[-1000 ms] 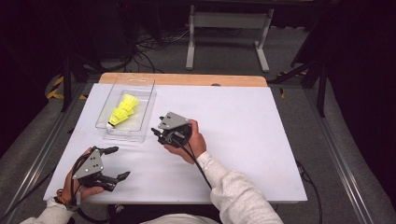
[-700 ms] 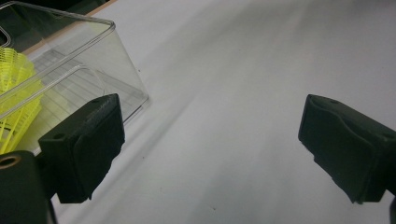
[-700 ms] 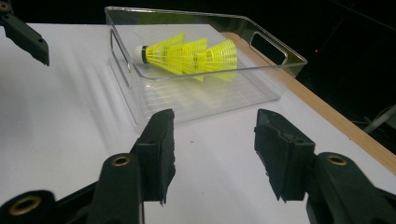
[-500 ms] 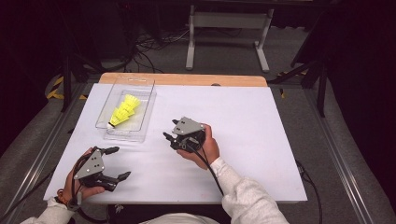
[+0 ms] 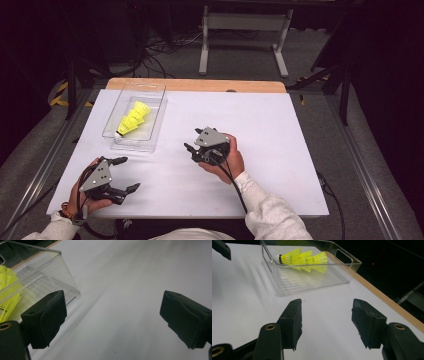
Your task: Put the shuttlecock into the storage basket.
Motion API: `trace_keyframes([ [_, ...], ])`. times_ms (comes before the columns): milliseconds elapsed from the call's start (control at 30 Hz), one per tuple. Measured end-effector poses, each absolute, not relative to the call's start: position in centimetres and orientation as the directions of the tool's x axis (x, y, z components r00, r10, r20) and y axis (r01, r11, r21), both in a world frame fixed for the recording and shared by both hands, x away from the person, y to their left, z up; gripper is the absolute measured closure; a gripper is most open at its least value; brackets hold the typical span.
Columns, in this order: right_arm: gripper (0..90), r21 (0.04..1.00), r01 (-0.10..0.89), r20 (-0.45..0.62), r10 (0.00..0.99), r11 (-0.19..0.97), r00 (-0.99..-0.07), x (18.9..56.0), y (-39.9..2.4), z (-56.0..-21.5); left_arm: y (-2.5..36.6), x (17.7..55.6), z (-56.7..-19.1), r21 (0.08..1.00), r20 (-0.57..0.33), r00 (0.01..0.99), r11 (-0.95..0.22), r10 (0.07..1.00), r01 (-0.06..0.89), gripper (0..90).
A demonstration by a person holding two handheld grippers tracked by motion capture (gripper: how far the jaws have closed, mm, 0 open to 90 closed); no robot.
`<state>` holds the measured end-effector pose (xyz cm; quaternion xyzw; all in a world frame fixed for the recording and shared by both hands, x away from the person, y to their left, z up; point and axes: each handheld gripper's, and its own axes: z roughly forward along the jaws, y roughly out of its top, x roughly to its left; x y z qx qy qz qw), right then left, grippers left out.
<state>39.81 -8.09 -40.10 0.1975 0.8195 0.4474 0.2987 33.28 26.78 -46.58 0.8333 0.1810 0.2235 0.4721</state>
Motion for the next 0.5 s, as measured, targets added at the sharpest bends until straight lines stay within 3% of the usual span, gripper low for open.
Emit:
trace_keyframes([
  [500,31.3,0.835,0.053,-0.34,0.591,0.547,-0.732,39.4,-9.6,-40.6,26.8,33.3,-46.6,0.868,0.199,0.835,-0.488,0.512,0.092,8.1],
])
